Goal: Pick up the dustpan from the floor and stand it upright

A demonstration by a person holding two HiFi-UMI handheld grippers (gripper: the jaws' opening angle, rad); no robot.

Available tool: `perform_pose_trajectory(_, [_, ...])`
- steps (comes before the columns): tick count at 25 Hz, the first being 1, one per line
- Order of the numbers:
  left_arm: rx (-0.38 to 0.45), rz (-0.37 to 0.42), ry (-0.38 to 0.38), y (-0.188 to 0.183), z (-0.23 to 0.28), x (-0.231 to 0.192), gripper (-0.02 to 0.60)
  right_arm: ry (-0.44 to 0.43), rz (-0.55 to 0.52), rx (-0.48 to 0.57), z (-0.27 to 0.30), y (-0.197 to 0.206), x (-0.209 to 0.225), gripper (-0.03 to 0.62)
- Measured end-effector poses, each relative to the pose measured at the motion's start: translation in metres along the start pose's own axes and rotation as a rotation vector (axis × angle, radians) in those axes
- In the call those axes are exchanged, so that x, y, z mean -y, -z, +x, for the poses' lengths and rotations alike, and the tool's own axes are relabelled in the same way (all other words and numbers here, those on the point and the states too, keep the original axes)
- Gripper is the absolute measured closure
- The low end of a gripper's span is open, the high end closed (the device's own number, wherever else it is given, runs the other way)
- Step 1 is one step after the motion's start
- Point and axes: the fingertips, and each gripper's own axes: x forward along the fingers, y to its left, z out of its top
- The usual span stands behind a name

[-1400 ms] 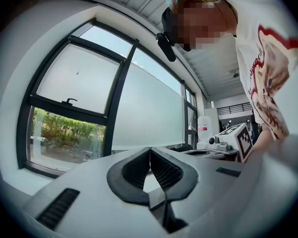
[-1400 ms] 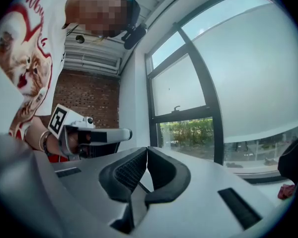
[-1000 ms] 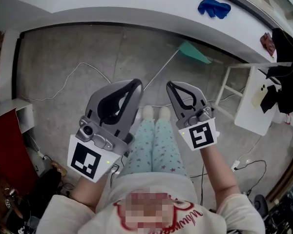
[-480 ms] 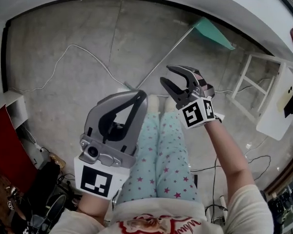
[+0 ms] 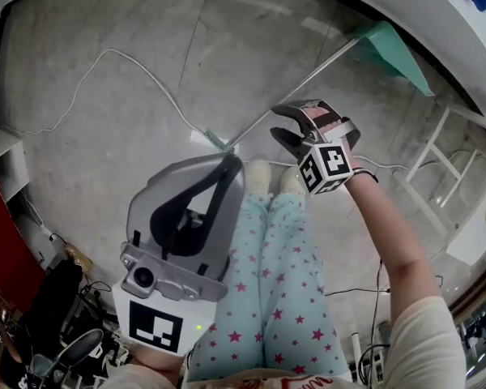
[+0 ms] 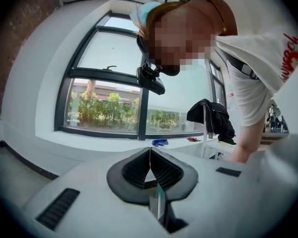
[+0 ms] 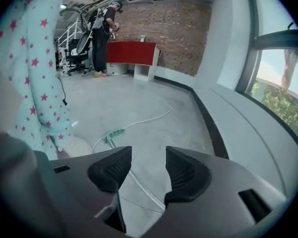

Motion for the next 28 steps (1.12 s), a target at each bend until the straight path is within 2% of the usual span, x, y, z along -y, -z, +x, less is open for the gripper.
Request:
perform_pose_trajectory(4, [-0.023,0.004,-0.011,0.037,-0.006,-0.007,0.56,-0.108,-0.102,-0.082,0.056,0.045,-0.031,0.376])
perform_pose_trajectory(11, [-0.035,0.01,-0.034,0.087,-0.012,-0.025,0.56,-0.273,-0.364,-0.218,0.128,0.106,-0.079,0.372])
perform_pose_trajectory(15, [-0.026,-0.003,-0.055,0.097,-0.015,-0.035,0.56,-0.298,-0.393,-0.275,0.152,0.125,-0.081,0.372])
perform_pose_trajectory(20, [-0.032,-0.013,-0.06,0.105,-0.019,-0.039,0.56,-0.313,-0.441,-0.301,0.165,0.13,-0.08,0.382])
perform_pose_trajectory(22, [-0.034,-0.016,-0.062,0.106,-0.019,-0.04,0.56,-0.317,-0.468,-0.305,0.166,0.131,-0.08,0.445])
perform_pose_trajectory(25, [-0.031,-0.016,-0.063,0.104,-0.018,-0.04,0.56,-0.334,-0.512,-0.33,0.167,0.135,-0.082,0.474])
perform_pose_trajectory(28, [-0.029,-0.026,-0.064,0.102,-0.018,-0.04,0.56,-0.363,-0.561,-0.398,0.171,0.143,-0.084,0.494])
